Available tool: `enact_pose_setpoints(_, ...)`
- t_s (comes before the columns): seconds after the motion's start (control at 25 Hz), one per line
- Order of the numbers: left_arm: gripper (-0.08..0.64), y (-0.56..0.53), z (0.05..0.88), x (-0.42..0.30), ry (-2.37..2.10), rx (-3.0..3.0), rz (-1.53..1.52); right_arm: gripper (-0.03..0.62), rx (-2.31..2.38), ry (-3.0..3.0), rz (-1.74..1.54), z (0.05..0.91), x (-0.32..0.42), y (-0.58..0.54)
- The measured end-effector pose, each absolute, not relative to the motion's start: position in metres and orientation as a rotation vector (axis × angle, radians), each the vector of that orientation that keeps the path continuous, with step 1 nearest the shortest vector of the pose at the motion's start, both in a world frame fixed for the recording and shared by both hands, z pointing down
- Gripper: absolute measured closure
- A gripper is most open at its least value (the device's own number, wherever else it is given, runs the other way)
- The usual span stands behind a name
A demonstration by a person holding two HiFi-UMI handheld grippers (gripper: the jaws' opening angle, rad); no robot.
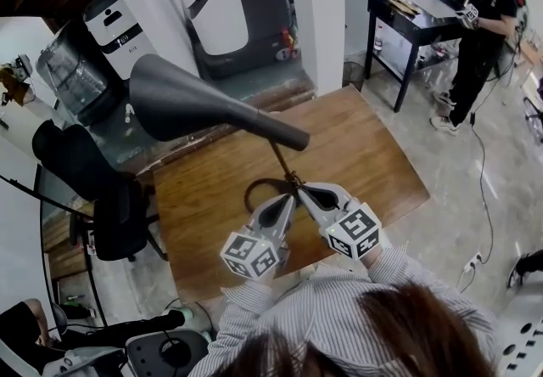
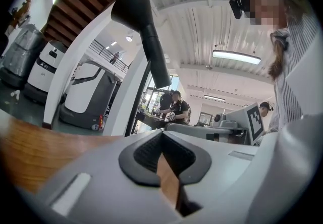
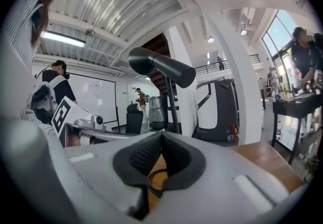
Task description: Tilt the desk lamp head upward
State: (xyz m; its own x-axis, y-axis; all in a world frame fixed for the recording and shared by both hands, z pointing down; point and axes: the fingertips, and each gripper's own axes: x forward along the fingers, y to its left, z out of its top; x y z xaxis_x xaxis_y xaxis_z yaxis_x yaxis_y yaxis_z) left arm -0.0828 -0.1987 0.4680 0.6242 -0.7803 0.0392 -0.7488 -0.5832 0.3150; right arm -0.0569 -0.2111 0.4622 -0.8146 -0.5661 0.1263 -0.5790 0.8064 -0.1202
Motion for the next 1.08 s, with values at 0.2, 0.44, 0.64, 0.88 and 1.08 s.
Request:
enact_pose_setpoints(0.2,0.555,-0.1982,0.4688,-0.0812,-1.245,2.531,-0.15,0.592,0.915,-2.889,0.233,0.467,-0.0539,-0.2099)
enact_pose_setpoints(0.44,0.555,-0.1979,0.4664,-0.0826,-1.239,2.521,-0.162,0.592,0.913,-2.886,0.219,0.4643,-0.0552,-0.2115)
enact_pose_setpoints(0.64,0.555,-0.1981,0.4649,-0.0833,-1.234,2.503,-0.169,0.592,0.899,-2.88,0.226,0.4634,-0.0568,-0.2096)
enact_pose_setpoints(0.88,0.555,-0.1984,0.4646,-0.0817,-1.208,2.51,-0.155,0.592,0.933,-2.88,0.245,0.4629,-0.0563,-0.2092)
enact_pose_setpoints(1.08,0.555,-0.1996,0.4661,-0.085,-1.206,2.512,-0.167,0.592,0.929,-2.877,0.229,0.4654,-0.0612,-0.2087)
